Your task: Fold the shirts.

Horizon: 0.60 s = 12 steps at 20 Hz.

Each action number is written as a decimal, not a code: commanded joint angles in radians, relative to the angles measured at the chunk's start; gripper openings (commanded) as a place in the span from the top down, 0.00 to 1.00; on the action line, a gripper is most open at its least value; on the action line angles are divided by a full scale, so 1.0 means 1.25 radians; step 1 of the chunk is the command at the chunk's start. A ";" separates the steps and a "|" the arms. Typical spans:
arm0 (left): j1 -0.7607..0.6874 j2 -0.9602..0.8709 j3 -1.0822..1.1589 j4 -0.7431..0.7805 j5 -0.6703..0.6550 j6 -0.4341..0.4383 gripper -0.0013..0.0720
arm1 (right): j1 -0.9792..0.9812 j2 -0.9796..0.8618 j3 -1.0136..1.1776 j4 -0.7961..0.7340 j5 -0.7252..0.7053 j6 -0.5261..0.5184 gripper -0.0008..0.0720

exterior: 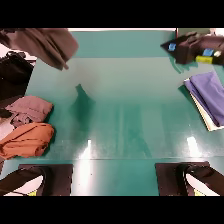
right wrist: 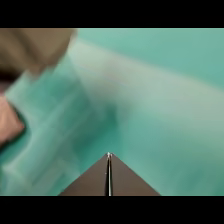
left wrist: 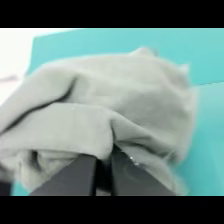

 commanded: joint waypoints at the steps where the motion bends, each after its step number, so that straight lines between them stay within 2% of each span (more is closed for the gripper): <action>1: -0.178 0.025 0.014 -0.014 -0.104 0.025 0.94 | 0.000 -0.033 0.112 0.000 0.029 0.001 0.96; 5: -0.363 -0.069 -0.047 -0.046 -0.143 0.027 0.94 | 0.000 -0.071 0.191 0.002 0.087 0.001 0.96; 6: -0.399 -0.103 -0.066 -0.087 -0.134 0.036 0.91 | 0.000 -0.074 0.201 0.002 0.100 0.001 0.96; 8: -0.441 -0.172 -0.088 -0.163 -0.094 0.042 0.09 | 0.000 -0.074 0.206 0.002 0.115 0.002 0.96; 12: -0.399 -0.233 -0.088 -0.158 -0.002 0.009 0.08 | 0.000 -0.054 0.205 0.002 0.128 0.002 0.96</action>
